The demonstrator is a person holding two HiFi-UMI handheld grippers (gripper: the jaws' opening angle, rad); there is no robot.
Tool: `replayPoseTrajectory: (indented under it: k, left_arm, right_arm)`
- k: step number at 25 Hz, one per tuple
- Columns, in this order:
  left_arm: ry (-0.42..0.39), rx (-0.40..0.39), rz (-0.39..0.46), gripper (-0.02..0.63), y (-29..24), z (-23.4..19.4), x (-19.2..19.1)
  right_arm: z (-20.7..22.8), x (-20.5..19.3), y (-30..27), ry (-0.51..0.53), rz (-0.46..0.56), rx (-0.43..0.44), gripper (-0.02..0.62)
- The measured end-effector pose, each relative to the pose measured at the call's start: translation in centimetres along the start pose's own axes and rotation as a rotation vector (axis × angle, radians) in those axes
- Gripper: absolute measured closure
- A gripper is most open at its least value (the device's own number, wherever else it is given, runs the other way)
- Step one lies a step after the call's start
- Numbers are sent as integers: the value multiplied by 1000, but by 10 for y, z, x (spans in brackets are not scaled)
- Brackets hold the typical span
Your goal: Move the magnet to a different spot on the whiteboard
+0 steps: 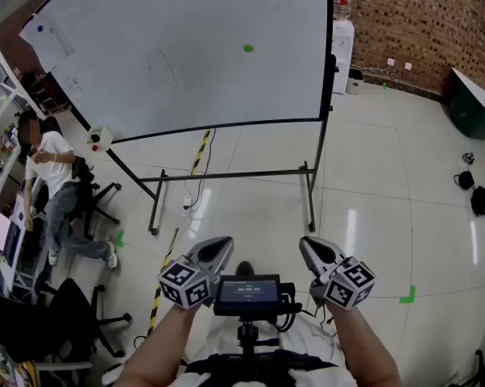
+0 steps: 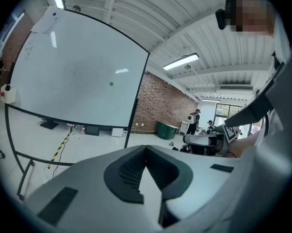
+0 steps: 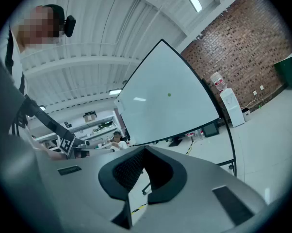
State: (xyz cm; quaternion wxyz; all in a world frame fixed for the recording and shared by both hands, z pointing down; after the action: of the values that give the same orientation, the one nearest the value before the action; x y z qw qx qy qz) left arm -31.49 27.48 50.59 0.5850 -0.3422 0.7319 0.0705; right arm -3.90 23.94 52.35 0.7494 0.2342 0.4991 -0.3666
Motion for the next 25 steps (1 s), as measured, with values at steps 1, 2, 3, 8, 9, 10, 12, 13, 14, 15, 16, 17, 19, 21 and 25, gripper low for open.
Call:
replayPoseTrajectory:
  k: [1,2,3,8,9,10,12,13,14,15,16,17,19,21,25]
  left_arm:
    - [-6,0,-4,588,-2,2,0]
    - [-11,1,-8,586,-4,4,0]
    - [-14,2,-9,588,-6,5,1]
    - [-25,37,10,588,-6,0,9]
    - [-23,49,19,587,-4,-2,11]
    - [-18,62,28,588,-2,-5,13]
    - [-10,82,45,588,2,-8,17]
    - [-9,89,51,588,3,-9,19]
    - [-10,92,54,588,3,-10,21]
    - [-10,92,55,588,2,-10,22]
    - [-10,90,54,588,0,-10,23]
    - [-11,86,53,588,-2,-9,23]
    - [-18,76,54,588,-7,-8,25]
    - [-29,68,58,588,-15,-11,32]
    - [-30,48,72,586,-31,-27,54]
  right_arm:
    - [2,1,0,-1,2,2,563]
    - [4,3,0,-2,3,4,563]
    - [5,4,0,-3,4,5,563]
    - [14,7,-9,-1,-5,14,561]
    - [15,7,-10,-2,-9,19,561]
    - [15,7,-11,-2,-13,24,561]
    - [16,9,-14,-2,-19,35,561]
    - [17,11,-15,0,-20,40,562]
    - [18,14,-17,4,-19,43,562]
    - [20,16,-18,7,-17,44,562]
    - [21,19,-19,10,-13,43,562]
    - [23,21,-19,13,-9,43,562]
    - [27,26,-21,24,-6,44,561]
    - [33,32,-26,36,-5,47,562]
    - [47,50,-48,59,-17,40,563]
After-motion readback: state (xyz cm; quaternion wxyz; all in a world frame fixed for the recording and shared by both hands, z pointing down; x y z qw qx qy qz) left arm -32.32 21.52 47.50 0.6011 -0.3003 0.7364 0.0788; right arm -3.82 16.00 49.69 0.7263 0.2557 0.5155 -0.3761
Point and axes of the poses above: the fingertips, and each gripper's own axes: y backward along the fingers, z to its right, x out of its top, the point moved 8 cm from there along y, backward along the fingers, and after that the axes turned 4 degrees about y, right-handed, at the moved point
